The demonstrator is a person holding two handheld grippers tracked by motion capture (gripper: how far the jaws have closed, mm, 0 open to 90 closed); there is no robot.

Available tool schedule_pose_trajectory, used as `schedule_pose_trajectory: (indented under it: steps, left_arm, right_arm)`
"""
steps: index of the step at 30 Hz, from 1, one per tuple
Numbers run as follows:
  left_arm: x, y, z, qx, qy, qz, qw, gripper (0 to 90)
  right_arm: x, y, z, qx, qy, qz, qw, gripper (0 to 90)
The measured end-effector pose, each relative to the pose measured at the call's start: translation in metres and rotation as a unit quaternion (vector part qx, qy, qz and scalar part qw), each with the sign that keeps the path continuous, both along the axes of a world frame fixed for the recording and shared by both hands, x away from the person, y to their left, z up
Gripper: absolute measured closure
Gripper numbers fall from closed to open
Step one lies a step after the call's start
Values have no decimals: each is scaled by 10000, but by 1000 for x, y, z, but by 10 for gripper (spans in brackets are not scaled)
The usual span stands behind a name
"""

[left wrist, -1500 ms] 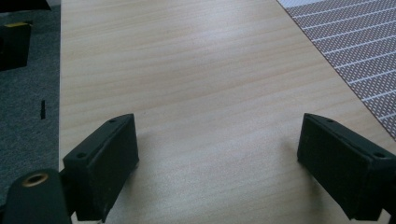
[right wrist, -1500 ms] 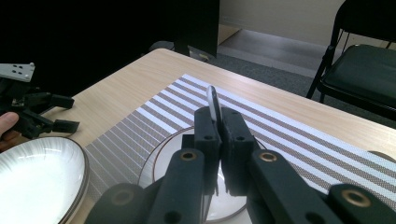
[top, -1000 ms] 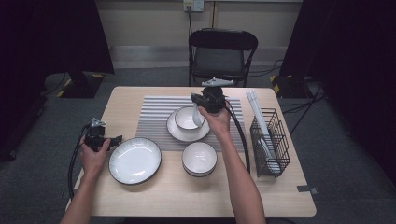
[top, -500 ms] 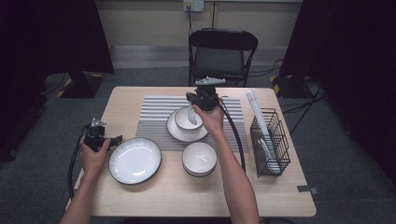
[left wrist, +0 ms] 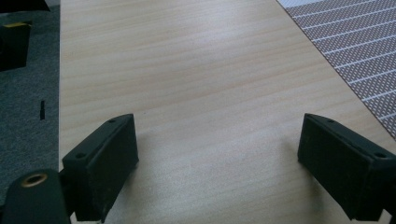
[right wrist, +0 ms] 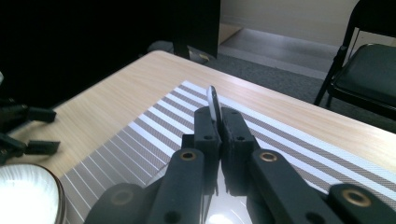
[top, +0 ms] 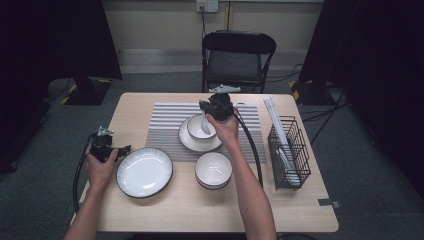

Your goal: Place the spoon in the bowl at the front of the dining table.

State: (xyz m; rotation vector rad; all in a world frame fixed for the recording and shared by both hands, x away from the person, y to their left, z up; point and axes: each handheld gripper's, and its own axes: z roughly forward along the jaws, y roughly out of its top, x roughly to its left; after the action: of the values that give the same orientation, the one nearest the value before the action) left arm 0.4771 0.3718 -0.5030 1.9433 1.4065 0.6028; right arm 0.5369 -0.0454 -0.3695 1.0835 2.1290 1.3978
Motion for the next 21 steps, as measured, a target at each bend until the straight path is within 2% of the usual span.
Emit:
schedule_pose_trajectory:
  steps: [1,3,13,21]
  left_arm:
    - [0,0,0,1,1,-1,10000,116]
    - [0,0,0,3,2,-7,10000,115]
    - [0,0,0,1,3,-1,10000,115]
    - [0,0,0,2,2,-3,10000,115]
  right_arm:
    - [1,0,-1,30,20,16,10000,868]
    - [1,0,-4,-94,14,-22,10000,868]
    - [-2,-4,-12,-71,138,22,9999,867]
    - [-10,-9,-17,-66,104,39,9999,864]
